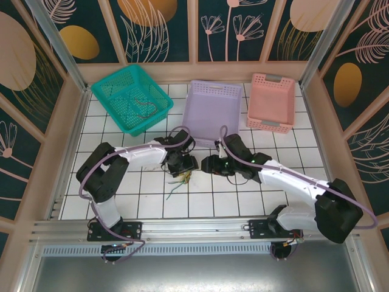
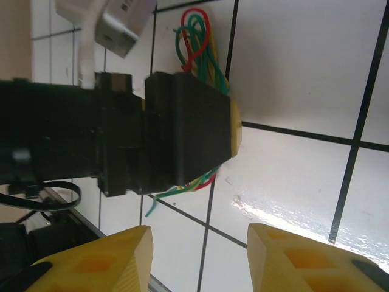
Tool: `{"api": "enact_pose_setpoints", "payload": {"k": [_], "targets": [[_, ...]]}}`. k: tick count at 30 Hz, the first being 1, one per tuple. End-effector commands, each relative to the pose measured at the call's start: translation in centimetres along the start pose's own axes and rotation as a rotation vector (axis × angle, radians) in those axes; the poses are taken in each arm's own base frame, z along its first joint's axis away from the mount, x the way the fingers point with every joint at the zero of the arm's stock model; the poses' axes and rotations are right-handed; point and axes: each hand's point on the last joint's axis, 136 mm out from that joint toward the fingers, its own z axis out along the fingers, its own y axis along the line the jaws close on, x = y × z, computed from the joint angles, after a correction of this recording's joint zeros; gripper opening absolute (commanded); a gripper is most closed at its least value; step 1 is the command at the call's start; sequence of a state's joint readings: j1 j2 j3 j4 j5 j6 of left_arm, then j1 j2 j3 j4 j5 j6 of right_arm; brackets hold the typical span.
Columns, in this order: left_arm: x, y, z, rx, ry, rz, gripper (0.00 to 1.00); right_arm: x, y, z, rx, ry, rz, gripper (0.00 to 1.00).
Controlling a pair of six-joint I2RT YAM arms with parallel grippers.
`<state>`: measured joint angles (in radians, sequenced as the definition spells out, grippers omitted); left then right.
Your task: Untangle the cables
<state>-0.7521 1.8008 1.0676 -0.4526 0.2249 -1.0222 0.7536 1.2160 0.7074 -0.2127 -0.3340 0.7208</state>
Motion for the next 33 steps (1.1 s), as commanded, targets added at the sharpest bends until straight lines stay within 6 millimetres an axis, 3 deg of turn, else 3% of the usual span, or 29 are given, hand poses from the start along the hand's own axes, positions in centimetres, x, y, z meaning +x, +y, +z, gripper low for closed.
{"api": "enact_pose_setpoints", "payload": {"k": [1, 3, 6, 7, 10, 14, 17, 20, 25, 33], "targets": [[0.0, 2.2, 0.9, -0.125, -0.003, 0.035, 0.55, -1.0, -0.2, -0.8, -0.008, -0.055, 0.042, 0.45], [0.2, 2.1, 1.3, -0.122, 0.008, 0.049, 0.41, -1.1, -0.6, -1.0, -0.001, -0.062, 0.049, 0.44], [0.2, 2.0, 1.2, -0.114, -0.004, 0.066, 0.06, -1.2, -0.9, -1.3, -0.001, -0.071, 0.055, 0.43], [0.1, 1.9, 0.7, -0.107, -0.020, 0.071, 0.00, -1.1, -1.1, -1.4, 0.000, -0.072, 0.060, 0.41], [-0.2, 0.1, -1.9, -0.045, -0.057, 0.122, 0.00, -1.2, -1.2, -1.9, -0.006, -0.083, 0.061, 0.40], [0.7, -5.7, -7.4, 0.219, -0.069, 0.287, 0.00, -2.0, -0.6, -2.9, -0.063, -0.098, 0.067, 0.38], [2.1, -10.4, -12.3, 0.481, -0.070, 0.426, 0.00, -3.0, 1.4, -4.0, -0.186, -0.106, 0.059, 0.37], [3.6, -13.8, -16.7, 0.757, -0.019, 0.495, 0.00, -4.2, 4.3, -5.5, -0.344, -0.110, 0.048, 0.42], [3.7, -15.6, -21.4, 1.004, 0.004, 0.555, 0.00, -5.6, 8.4, -8.3, -0.530, -0.117, 0.015, 0.51], [5.3, -15.3, -23.0, 1.078, 0.064, 0.721, 0.00, -9.3, 8.3, -13.4, -0.612, -0.235, 0.099, 0.54]]}}
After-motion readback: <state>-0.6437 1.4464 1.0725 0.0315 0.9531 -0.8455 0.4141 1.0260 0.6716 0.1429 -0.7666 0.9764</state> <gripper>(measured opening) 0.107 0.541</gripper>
